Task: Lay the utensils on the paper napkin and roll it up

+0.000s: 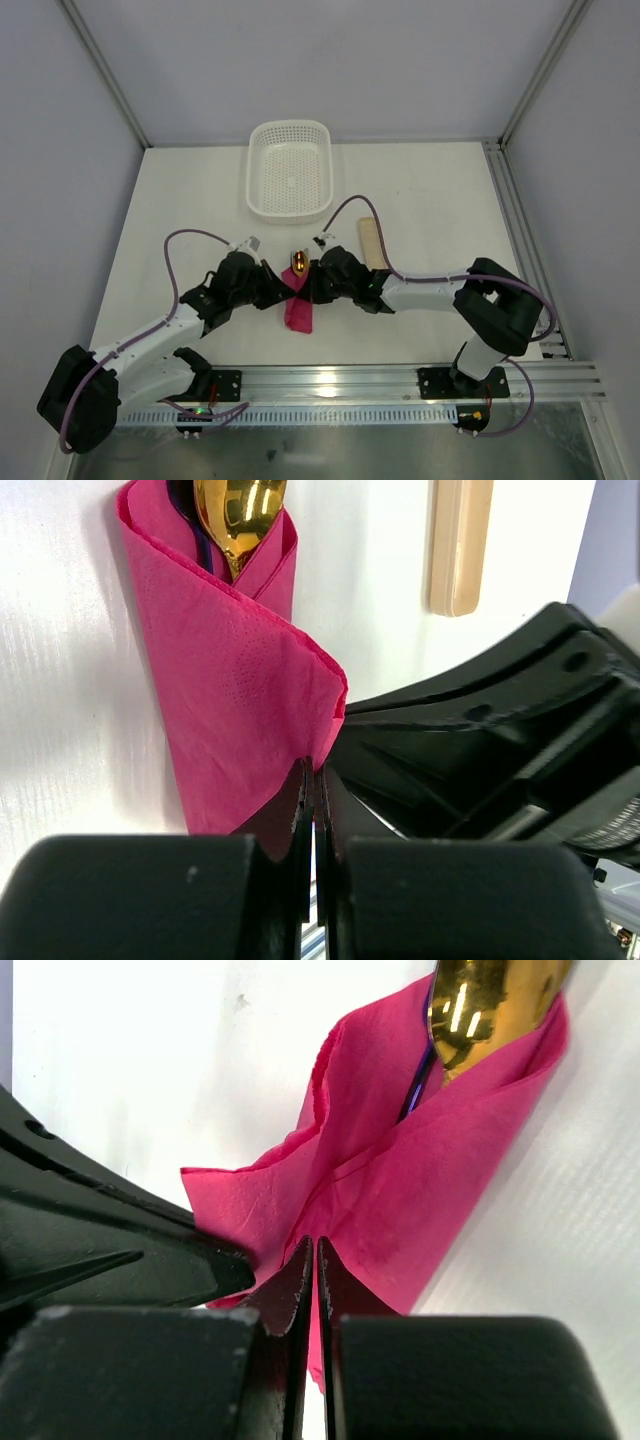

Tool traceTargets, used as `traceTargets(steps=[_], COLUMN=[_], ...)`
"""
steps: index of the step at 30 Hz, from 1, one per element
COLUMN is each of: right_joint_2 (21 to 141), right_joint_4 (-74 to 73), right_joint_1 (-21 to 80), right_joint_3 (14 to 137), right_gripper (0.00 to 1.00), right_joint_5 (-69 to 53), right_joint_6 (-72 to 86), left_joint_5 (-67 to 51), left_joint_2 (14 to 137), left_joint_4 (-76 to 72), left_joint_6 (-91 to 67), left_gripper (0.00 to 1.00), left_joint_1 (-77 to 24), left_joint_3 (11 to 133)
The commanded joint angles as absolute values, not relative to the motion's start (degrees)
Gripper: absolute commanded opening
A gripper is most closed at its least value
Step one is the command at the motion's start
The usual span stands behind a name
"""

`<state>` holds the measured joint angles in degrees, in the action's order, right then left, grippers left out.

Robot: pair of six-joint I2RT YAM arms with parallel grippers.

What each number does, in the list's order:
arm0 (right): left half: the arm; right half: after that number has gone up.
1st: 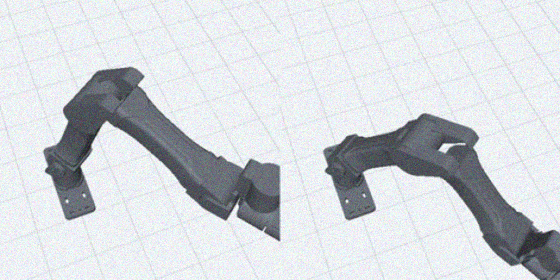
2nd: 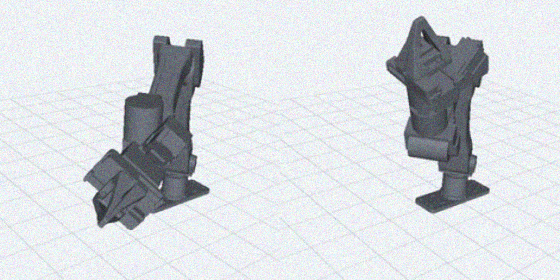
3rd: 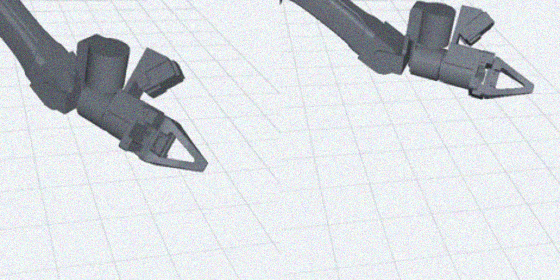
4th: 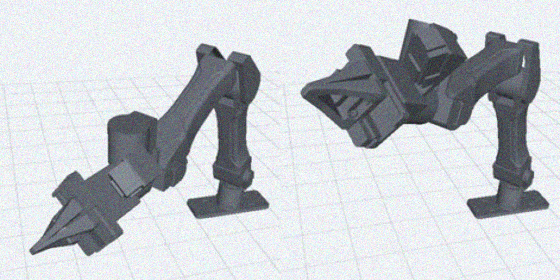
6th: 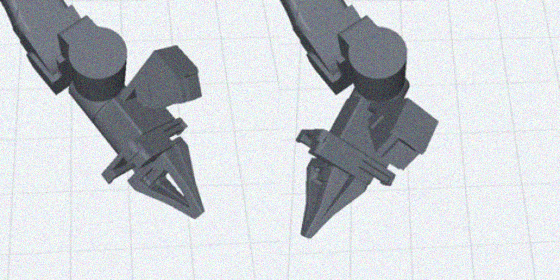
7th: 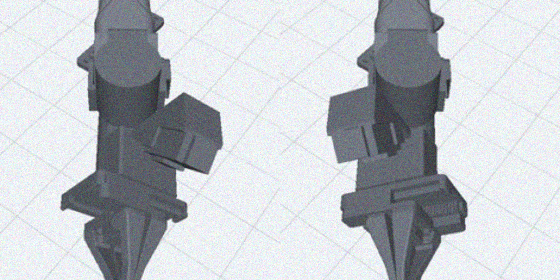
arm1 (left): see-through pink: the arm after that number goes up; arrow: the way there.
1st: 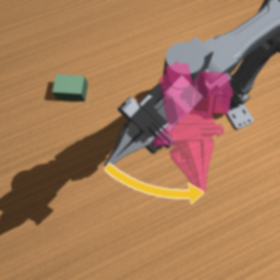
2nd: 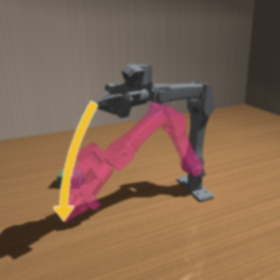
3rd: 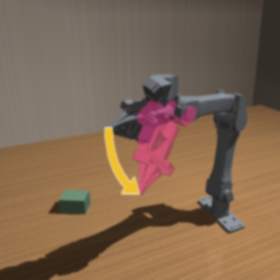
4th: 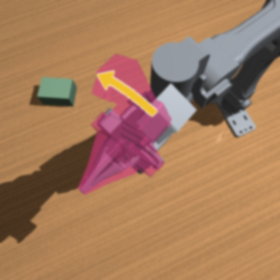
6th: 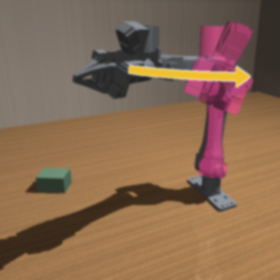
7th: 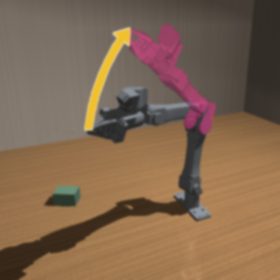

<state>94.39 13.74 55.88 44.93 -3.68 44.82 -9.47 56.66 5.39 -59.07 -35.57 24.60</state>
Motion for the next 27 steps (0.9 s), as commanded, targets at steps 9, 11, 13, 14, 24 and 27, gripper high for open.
traceTargets(steps=[9,11,13,14,24,27], right_joint_2=[92.6,93.7,94.3,95.2,97.1,97.4], right_joint_4=[7.7,7.9,9.4,10.0,15.6,15.9], right_joint_1=[53.2,53.2,53.2,53.2,53.3,53.4], right_joint_3=[42.1,41.8,41.7,41.7,42.4,42.7], right_gripper=[0.05,0.04,0.04,0.04,0.04,0.04], right_joint_5=[4.4,4.7,4.2,3.1,0.7,0.8], right_joint_6=[44.0,44.7,44.7,44.6,45.4,45.4], left_joint_5=[-12.0,-12.4,-12.7,-12.9,-16.9,-17.7], left_joint_2=[57.4,57.5,57.7,58.1,64.9,66.6], left_joint_4=[0.3,-1.4,-2.1,-2.5,-10.5,-12.4], left_joint_6=[-56.3,-56.0,-56.0,-55.9,-53.5,-52.8], left_gripper=[0.0,0.0,0.0,0.0,0.0,0.0], left_joint_1=[-36.0,-36.0,-36.1,-36.2,-37.9,-38.2], left_joint_3=[25.6,25.7,25.7,25.5,25.2,25.1])
